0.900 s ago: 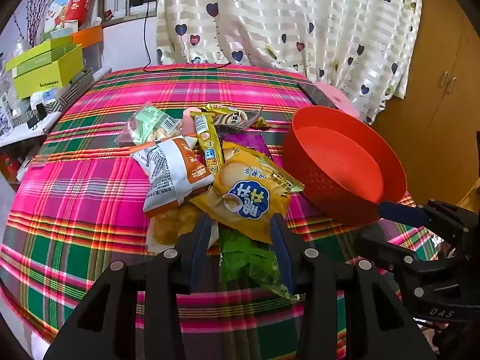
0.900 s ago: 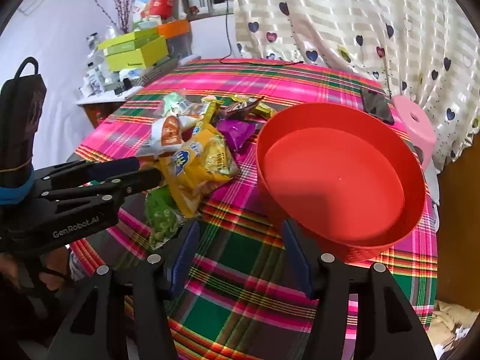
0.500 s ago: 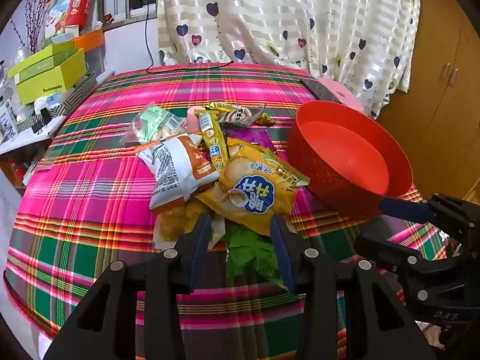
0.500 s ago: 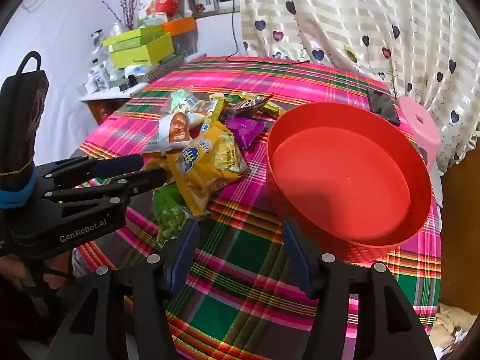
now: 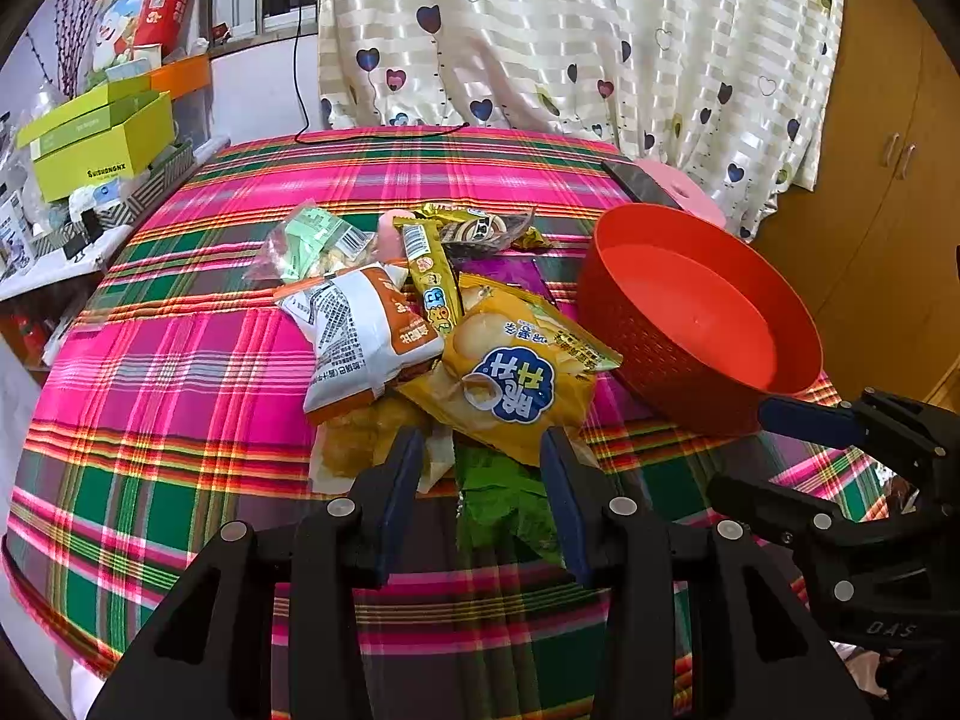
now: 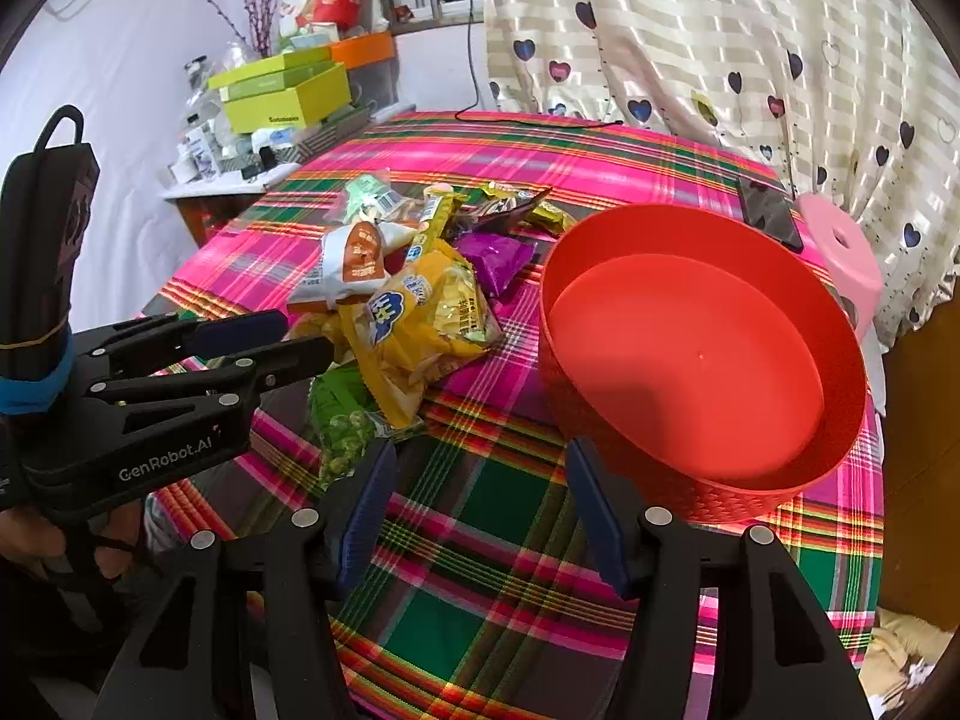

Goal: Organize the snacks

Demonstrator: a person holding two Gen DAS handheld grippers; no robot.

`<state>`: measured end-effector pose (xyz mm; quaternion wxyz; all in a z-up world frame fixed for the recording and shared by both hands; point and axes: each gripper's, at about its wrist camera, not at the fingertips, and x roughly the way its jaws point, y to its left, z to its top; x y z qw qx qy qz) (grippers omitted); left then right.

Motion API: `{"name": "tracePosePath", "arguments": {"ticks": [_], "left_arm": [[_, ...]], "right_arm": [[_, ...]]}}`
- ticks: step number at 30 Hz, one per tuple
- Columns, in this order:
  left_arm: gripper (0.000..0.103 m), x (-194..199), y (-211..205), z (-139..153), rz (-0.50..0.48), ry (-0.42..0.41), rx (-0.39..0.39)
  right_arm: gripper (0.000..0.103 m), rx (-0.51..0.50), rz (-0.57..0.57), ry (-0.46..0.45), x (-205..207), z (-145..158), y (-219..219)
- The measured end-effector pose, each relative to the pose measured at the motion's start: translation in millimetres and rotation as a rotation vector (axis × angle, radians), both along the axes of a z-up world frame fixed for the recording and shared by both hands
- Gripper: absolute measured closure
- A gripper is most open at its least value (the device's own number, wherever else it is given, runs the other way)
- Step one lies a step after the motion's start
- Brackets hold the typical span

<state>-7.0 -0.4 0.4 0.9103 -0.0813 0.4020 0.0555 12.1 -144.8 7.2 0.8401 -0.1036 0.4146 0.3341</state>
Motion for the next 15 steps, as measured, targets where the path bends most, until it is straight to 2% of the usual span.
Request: {"name": "tracePosePath", "arguments": {"ticks": [15], "left_arm": [[0.061,-0.3,1.4,2.6,-0.007,-0.014,0.002]], "right_arm": [[0.044,-0.001,-0.001,0.000,-1.7,-0.7,3.2]]}}
